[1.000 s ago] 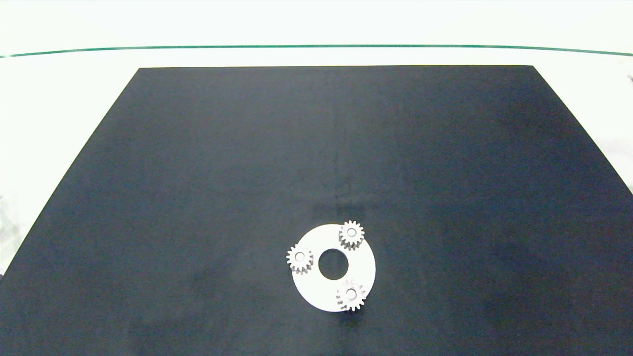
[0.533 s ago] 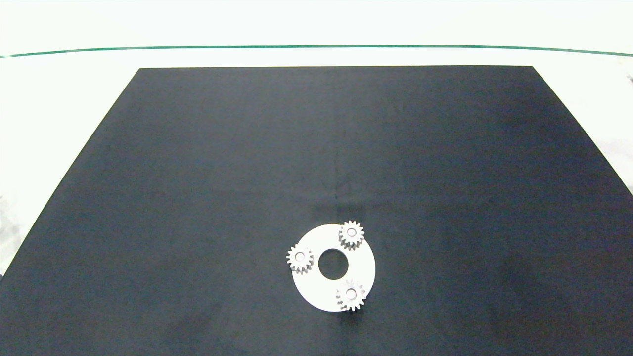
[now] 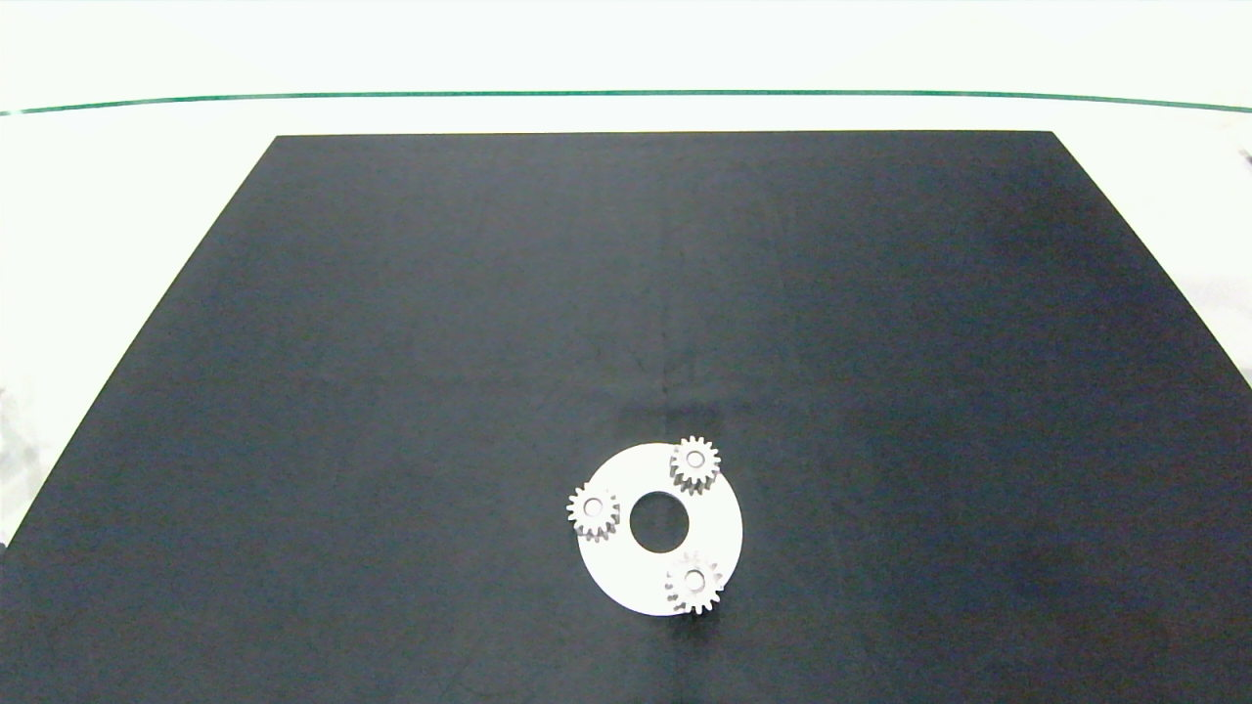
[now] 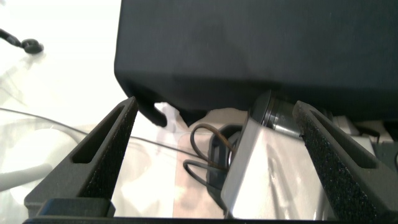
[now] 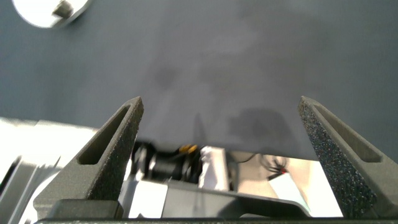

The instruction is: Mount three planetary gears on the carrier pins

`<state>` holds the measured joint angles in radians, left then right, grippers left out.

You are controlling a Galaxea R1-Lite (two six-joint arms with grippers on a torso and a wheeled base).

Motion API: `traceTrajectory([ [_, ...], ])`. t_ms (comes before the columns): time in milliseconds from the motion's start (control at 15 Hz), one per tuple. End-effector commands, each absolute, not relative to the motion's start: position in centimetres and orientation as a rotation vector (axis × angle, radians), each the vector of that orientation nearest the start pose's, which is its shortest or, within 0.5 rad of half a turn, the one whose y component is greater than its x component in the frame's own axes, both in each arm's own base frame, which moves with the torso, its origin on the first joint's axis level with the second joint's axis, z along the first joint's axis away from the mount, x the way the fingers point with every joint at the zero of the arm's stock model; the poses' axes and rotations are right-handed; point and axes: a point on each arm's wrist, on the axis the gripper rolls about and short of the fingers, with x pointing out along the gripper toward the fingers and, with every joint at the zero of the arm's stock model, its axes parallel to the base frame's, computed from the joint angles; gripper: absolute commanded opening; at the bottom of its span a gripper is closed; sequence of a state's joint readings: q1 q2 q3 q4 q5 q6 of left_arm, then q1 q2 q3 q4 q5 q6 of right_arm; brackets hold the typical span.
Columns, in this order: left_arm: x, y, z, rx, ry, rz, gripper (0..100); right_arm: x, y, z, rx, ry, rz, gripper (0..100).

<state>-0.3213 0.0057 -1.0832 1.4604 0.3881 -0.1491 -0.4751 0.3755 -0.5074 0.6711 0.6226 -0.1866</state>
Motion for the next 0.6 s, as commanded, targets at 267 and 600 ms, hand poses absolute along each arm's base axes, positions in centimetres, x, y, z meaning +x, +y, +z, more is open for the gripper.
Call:
traceTrajectory([
  [267,-17.8,6.9,15.1,-0.022,0.361,0.079,100,-6.2,1.1,12.1,-0.040,0.469,0.687,100],
  [600,-17.1,6.4,16.4,-0.061,0.237,0.001,100,-7.8,0.9,9.2,-0.037,0.424,0.459,100],
])
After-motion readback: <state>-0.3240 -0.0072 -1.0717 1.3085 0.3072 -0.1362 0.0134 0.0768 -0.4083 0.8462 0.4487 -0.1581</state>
